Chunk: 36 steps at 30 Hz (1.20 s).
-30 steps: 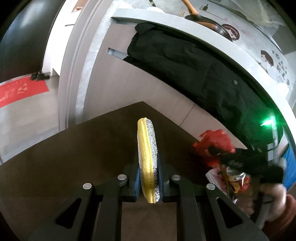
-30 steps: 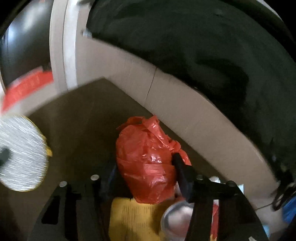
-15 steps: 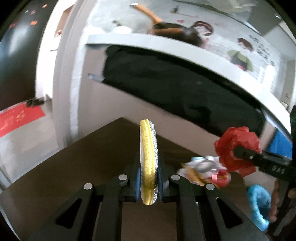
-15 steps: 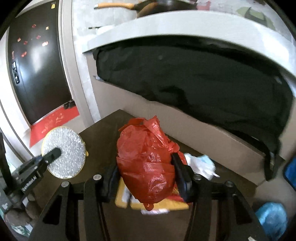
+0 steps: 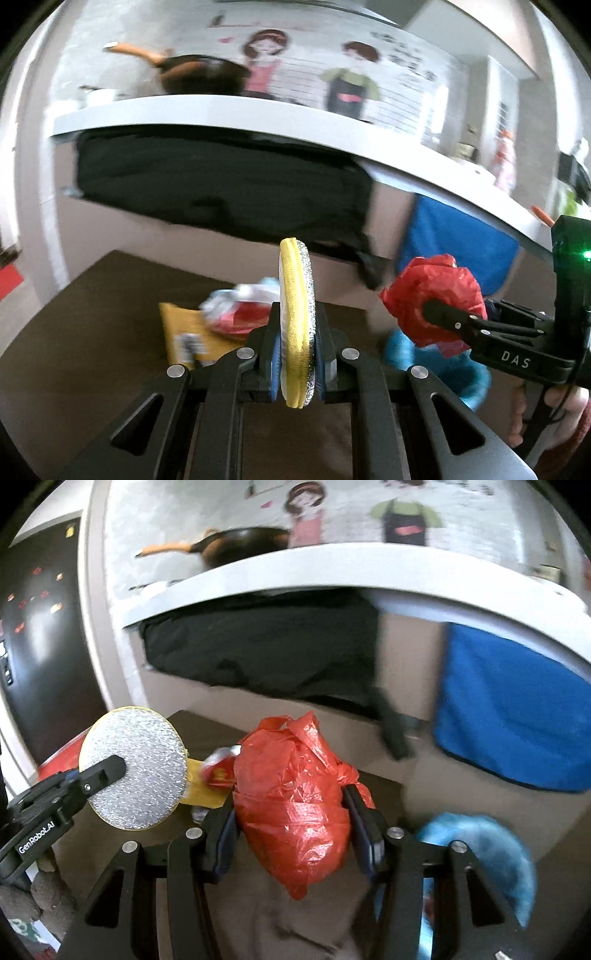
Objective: Collect trash
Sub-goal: 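Carry scrubber and red bag over the blue bin and open both tools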
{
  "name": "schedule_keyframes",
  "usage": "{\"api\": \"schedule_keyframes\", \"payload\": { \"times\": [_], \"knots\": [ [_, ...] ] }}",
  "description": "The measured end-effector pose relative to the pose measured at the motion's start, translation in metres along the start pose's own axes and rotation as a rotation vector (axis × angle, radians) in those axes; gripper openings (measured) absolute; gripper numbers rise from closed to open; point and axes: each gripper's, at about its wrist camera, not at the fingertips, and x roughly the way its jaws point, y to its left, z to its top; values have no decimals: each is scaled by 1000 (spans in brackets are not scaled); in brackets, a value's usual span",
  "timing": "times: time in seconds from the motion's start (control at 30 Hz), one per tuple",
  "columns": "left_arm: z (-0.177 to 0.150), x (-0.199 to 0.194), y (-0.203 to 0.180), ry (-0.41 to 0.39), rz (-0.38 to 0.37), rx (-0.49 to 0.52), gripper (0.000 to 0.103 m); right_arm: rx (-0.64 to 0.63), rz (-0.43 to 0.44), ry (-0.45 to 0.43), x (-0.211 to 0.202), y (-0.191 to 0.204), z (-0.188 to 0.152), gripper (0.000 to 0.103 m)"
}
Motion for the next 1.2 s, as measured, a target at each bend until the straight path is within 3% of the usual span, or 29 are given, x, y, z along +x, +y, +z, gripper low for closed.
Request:
{"api": "schedule_keyframes", "payload": {
  "times": [0.33, 0.53, 0.77, 1.2],
  "knots": [
    [-10, 34, -128, 70, -171, 157, 15, 137, -161, -41, -65, -111, -36, 50],
    [-22, 61, -171, 127, -222, 185, 15, 209, -209, -36, -74, -155, -61, 51],
    [-37, 107, -199, 215, -252, 181, 15, 253, -247, -17, -65, -187, -85, 52],
    [-65, 165, -203, 330, -254, 183, 15, 335, -188, 49, -16, -217, -104, 52]
  ]
}}
